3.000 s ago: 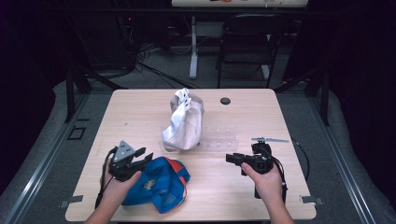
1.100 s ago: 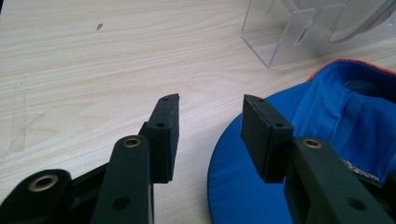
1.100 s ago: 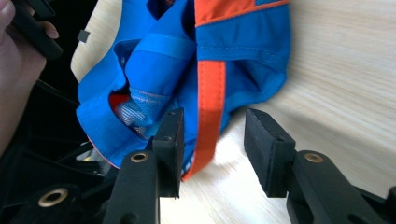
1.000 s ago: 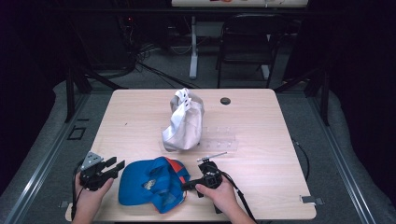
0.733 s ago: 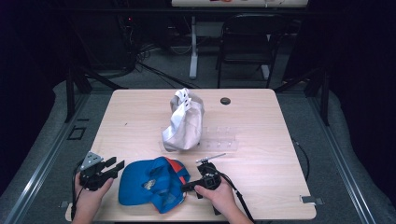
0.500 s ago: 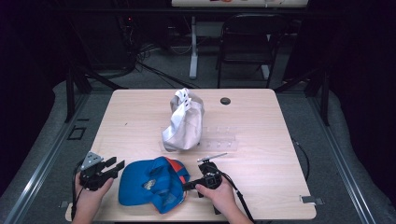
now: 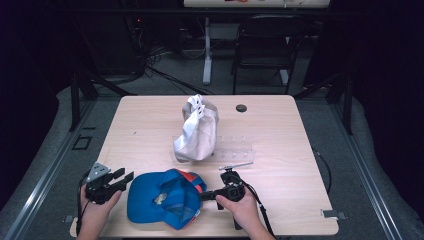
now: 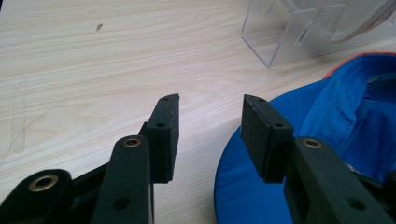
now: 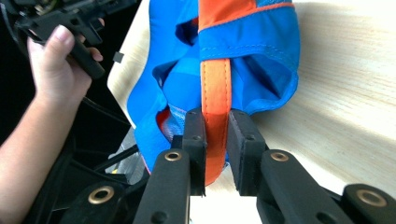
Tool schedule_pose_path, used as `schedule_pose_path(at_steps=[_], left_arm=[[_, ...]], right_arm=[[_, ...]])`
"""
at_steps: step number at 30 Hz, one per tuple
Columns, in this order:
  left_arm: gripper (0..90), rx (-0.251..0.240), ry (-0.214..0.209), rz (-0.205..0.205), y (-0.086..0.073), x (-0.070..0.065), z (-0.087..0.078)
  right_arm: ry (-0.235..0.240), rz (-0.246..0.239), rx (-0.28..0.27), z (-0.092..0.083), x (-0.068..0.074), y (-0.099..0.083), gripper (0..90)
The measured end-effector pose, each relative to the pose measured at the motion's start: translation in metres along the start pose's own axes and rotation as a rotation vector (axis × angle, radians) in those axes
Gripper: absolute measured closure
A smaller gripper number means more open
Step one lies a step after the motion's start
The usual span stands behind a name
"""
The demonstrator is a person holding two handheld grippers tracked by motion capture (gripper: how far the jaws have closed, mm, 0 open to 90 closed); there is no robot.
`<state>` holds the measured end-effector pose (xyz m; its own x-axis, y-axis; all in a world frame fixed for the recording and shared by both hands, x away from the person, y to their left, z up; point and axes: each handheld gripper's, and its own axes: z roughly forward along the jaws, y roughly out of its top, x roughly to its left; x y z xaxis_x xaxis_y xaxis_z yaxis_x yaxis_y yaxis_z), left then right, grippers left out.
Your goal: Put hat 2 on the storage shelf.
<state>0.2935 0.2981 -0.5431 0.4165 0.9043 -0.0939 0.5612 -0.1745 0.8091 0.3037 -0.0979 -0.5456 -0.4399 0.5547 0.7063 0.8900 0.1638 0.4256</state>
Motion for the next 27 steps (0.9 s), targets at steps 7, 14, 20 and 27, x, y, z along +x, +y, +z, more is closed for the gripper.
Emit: schedule_pose_path(at_steps=[7, 14, 20, 27], left_arm=[[57.8, -0.005, -0.003, -0.002, 0.000, 0.000, 0.001], [58.0, -0.001, -0.006, -0.003, 0.000, 0.000, 0.001], [58.2, 0.000, -0.009, -0.001, 0.000, 0.000, 0.002], [59.0, 0.000, -0.006, 0.001, 0.000, -0.001, 0.003]], right_arm=[[0.013, 0.025, -0.026, -0.022, -0.004, 0.003, 78.7], [0.025, 0.040, -0.050, -0.045, -0.006, 0.005, 78.7], [0.051, 0.044, -0.074, -0.061, -0.006, 0.008, 78.8], [0.157, 0.121, -0.110, -0.070, -0.010, 0.010, 78.9]])
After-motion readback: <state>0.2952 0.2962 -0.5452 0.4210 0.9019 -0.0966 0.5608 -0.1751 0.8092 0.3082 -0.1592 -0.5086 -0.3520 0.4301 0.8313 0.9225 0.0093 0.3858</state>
